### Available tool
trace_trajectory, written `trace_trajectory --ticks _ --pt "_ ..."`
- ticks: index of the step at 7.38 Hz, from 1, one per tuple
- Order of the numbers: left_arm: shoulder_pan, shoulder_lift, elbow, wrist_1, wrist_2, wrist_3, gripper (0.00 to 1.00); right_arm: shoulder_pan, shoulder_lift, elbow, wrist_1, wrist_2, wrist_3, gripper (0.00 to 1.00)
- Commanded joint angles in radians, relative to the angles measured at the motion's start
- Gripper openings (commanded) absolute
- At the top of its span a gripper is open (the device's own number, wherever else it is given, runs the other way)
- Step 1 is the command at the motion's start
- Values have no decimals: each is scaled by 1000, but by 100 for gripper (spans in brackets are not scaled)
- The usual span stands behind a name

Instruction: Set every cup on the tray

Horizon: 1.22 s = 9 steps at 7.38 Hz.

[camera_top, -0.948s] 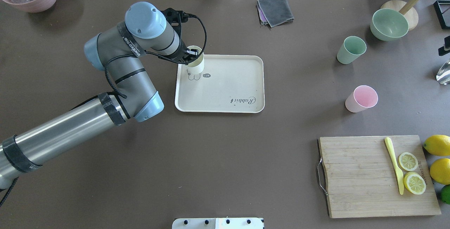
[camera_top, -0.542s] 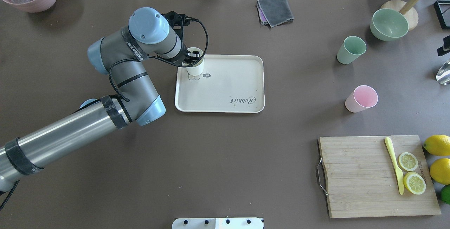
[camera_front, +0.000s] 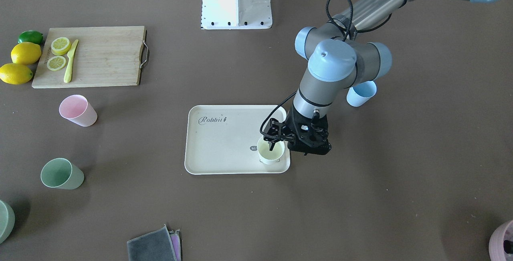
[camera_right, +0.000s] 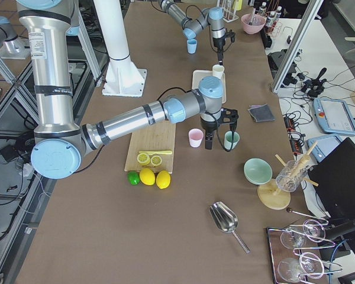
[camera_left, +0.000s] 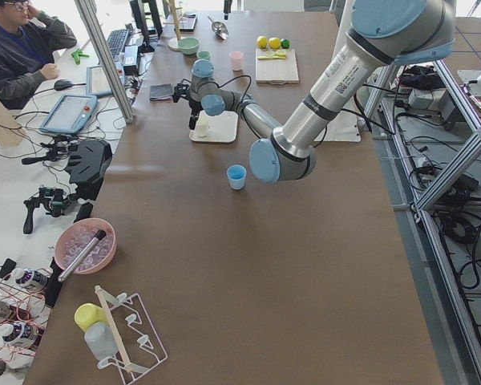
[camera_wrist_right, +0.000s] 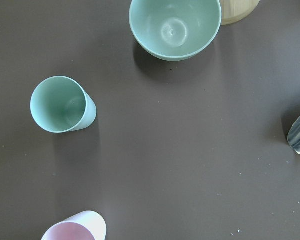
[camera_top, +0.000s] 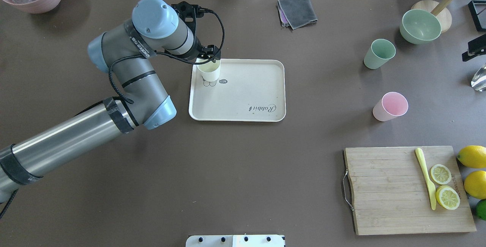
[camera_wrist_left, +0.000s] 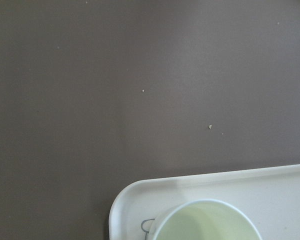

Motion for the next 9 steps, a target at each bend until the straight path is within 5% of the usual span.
trace_trajectory --ticks 1,3,7,9 --pt "-143 90 -50 5 -152 164 99 -128 -7 25 0 -95 77 100" --pt "-286 168 -48 5 -287 369 99 -220 -6 20 2 -137 119 97" --pt "-345 231 -45 1 -301 500 99 -328 10 -138 242 -178 119 85" --pt "-345 239 -47 -6 -301 500 99 -346 14 -153 252 -194 119 83"
